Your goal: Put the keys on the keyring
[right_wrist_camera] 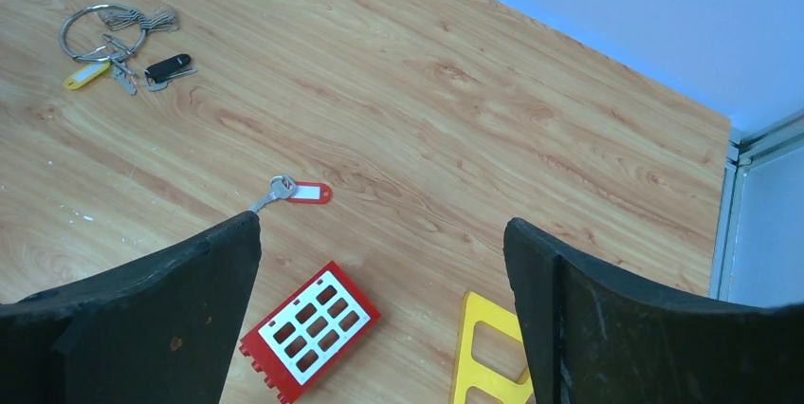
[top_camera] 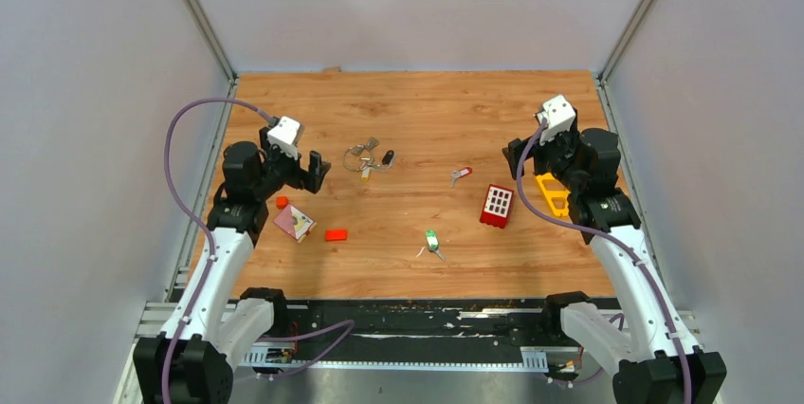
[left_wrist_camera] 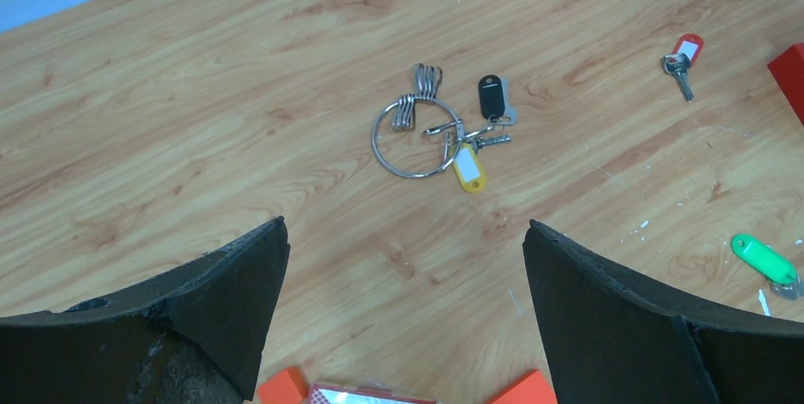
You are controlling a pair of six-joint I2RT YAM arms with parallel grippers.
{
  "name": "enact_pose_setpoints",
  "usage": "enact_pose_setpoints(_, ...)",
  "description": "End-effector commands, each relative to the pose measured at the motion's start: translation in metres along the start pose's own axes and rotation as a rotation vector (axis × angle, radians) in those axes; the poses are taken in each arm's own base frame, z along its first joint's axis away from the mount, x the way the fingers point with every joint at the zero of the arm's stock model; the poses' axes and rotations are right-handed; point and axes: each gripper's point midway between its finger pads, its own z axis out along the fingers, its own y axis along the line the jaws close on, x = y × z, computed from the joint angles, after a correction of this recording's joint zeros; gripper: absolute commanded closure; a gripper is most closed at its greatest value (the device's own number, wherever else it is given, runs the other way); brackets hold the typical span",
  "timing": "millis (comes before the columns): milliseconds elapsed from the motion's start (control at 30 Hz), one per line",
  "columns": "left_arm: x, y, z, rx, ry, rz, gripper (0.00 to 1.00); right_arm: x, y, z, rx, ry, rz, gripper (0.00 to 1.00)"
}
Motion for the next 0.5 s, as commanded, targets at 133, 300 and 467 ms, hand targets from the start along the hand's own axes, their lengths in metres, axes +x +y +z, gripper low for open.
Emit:
enact_pose_setpoints(133, -0.018, 0.005, 0.001, -0.012, -0.020, 0.013, 0.00, -0.013, -0.002, -0.002, 0.012, -0.041, -0.024, 0.00)
enact_pose_setpoints(300, -0.016, 0.008, 0.002, -0.022, 0.001, 0.015, 0.00, -0.011, -0.002, 0.000, 0.008, -0.038, -0.025, 0.00)
enact_pose_setpoints(467, -0.021, 0.009, 0.002, -0.018, 0.024, 0.048, 0.00, -0.005, 0.017, -0.001, -0.103, -0.029, -0.071, 0.00)
